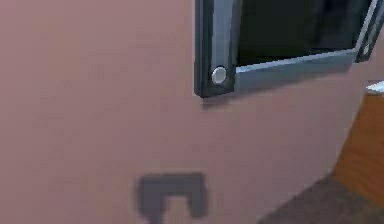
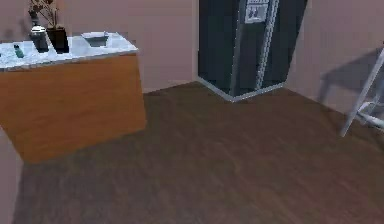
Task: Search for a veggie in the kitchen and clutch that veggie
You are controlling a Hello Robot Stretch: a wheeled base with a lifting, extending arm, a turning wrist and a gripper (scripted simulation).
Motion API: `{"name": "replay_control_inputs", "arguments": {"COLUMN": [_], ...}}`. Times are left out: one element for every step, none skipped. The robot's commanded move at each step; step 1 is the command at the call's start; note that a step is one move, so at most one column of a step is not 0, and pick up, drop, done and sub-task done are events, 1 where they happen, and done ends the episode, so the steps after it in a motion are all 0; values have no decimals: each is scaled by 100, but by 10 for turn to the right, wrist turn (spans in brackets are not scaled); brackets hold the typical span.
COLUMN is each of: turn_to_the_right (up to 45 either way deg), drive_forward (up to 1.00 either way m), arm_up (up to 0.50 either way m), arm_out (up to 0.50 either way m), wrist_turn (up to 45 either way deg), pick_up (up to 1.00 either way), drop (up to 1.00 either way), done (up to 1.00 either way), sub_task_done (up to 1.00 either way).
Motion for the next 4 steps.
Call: {"name": "replay_control_inputs", "arguments": {"turn_to_the_right": [450,450,450,90], "drive_forward": [0,0,0,0], "arm_up": [0,0,0,0], "arm_out": [0,0,0,0], "wrist_turn": [0,0,0,0], "pick_up": [0,0,0,0], "drop": [0,0,0,0], "done": [0,0,0,0], "sub_task_done": [0,0,0,0]}}
